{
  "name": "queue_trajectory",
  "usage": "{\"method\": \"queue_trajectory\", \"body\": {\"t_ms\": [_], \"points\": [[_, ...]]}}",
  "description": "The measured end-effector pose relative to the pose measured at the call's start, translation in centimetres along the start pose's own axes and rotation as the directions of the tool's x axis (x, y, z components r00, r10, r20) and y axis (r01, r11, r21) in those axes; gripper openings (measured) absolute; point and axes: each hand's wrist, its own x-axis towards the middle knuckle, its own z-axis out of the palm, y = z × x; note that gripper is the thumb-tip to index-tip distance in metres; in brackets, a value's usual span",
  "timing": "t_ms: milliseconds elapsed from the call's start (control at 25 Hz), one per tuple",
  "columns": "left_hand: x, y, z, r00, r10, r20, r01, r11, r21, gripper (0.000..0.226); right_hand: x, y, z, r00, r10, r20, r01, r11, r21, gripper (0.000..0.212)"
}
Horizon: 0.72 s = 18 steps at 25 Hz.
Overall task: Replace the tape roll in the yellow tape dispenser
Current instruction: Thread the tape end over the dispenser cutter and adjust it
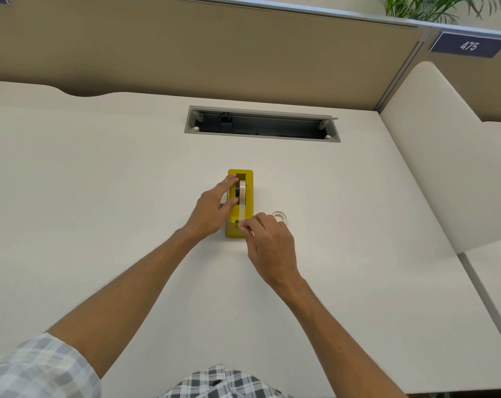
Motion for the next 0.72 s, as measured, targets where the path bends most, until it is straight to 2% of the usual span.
{"method": "queue_trajectory", "body": {"t_ms": [120, 200, 240, 360, 440, 520, 720], "points": [[-1.0, 1.0, 0.4, 0.985, -0.047, -0.168, 0.049, 0.999, 0.009, 0.047, 0.1, 0.0, 0.0, 1.000, 0.003, -0.012, -0.002, 1.000, 0.005, 0.007], [-1.9, 1.8, 0.8, 0.952, -0.092, -0.291, 0.104, 0.994, 0.026, 0.031, 0.1, -0.1, 0.0, 1.000, 0.004, -0.017, -0.003, 1.000, 0.003, 0.006], [-2.2, 2.1, 1.0, 0.942, -0.137, -0.305, 0.148, 0.989, 0.011, 0.025, 0.1, -0.1, 0.0, 1.000, 0.002, -0.017, -0.002, 1.000, 0.000, 0.005], [-3.0, 3.0, 1.2, 0.930, -0.298, -0.215, 0.267, 0.950, -0.162, 0.029, 0.1, -0.1, 0.0, 1.000, 0.000, -0.013, 0.000, 1.000, -0.013, 0.006], [-3.1, 3.6, 1.2, 0.913, -0.367, -0.177, 0.310, 0.907, -0.284, 0.021, 0.1, 0.0, 0.0, 1.000, -0.003, -0.019, 0.003, 1.000, -0.016, 0.006], [-3.0, 3.9, 1.2, 0.899, -0.412, -0.149, 0.336, 0.866, -0.370, 0.028, 0.2, 0.1, -0.1, 1.000, -0.007, -0.026, 0.007, 1.000, -0.015, 0.005], [-2.5, 4.2, 1.2, 0.870, -0.485, -0.089, 0.394, 0.791, -0.468, 0.030, 0.1, 0.0, -0.1, 1.000, -0.012, -0.017, 0.011, 1.000, -0.017, 0.005]]}}
